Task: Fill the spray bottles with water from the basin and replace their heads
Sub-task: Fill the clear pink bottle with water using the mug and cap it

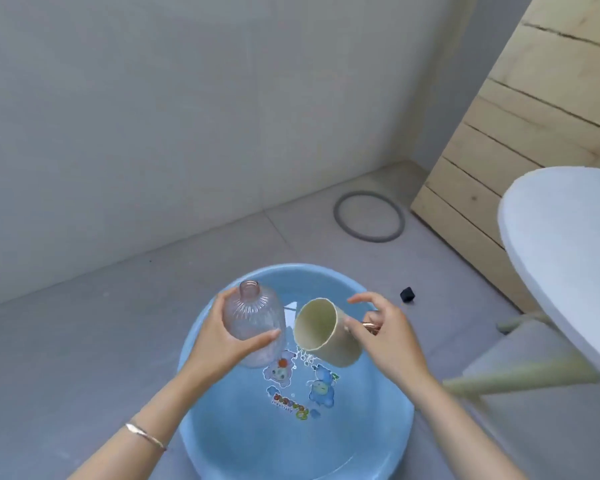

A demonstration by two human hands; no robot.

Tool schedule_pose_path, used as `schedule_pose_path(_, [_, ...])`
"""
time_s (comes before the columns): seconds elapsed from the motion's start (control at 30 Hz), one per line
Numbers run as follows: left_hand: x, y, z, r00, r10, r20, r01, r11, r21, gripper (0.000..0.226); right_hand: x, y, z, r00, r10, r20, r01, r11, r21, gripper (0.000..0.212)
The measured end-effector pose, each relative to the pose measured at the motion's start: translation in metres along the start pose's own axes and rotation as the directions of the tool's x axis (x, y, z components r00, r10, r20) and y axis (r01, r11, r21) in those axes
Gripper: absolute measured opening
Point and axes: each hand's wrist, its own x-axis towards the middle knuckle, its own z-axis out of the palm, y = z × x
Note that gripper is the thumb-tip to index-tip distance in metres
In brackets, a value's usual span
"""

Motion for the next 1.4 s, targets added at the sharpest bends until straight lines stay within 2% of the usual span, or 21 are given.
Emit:
schedule_pose_path(0.1, [-0.004, -0.027, 0.006, 0.999, 0.034, 0.025, -0.035, 0.998, 0.046, 0.085, -0.003, 0.027, 0.022, 0.998, -0.061, -0.019, 0.056, 0.980, -0.189, 0.017])
schedule_pose_path(0.23, [-0.008, -0.049, 0.006, 0.997, 0.039, 0.067, -0.049, 0.988, 0.144, 0.095, -0.009, 0.053, 0.042, 0.987, -0.149, 0.062, 0.161, 0.901, -0.403, 0.016])
schedule_pose_path(0.3, [-0.009, -0.054, 0.005, 0.995, 0.037, 0.088, -0.053, 0.981, 0.187, 0.098, -0.010, 0.062, 0.049, 0.984, -0.152, 0.096, 0.179, 0.875, -0.450, 0.018])
schedule_pose_path(0.47, [-0.009, -0.055, 0.011, 0.992, 0.036, 0.117, -0.061, 0.974, 0.219, 0.094, -0.009, 0.076, 0.061, 0.983, -0.144, 0.117, 0.184, 0.838, -0.514, 0.019])
schedule_pose_path(0.77, [-0.009, -0.070, 0.015, 0.986, 0.065, 0.157, -0.108, 0.952, 0.286, 0.089, -0.008, 0.093, 0.069, 0.991, -0.092, 0.101, 0.131, 0.851, -0.509, 0.020])
schedule_pose_path(1.1, [-0.013, -0.079, 0.014, 0.985, 0.055, 0.166, -0.106, 0.942, 0.317, 0.090, -0.006, 0.092, 0.083, 0.982, -0.123, 0.144, 0.182, 0.826, -0.534, 0.021])
schedule_pose_path(1.2, [-0.014, -0.080, 0.014, 0.985, 0.046, 0.169, -0.099, 0.943, 0.319, 0.089, -0.007, 0.090, 0.080, 0.992, -0.073, 0.100, 0.111, 0.886, -0.451, 0.018])
schedule_pose_path(1.3, [-0.014, -0.081, 0.013, 0.986, 0.047, 0.160, -0.097, 0.945, 0.314, 0.090, -0.007, 0.092, 0.068, 0.998, 0.067, -0.005, -0.067, 0.991, -0.117, 0.024])
schedule_pose_path(1.4, [-0.013, -0.081, 0.013, 0.987, 0.047, 0.156, -0.095, 0.944, 0.316, 0.091, -0.013, 0.088, 0.055, 0.986, 0.157, -0.053, -0.145, 0.974, 0.176, 0.022])
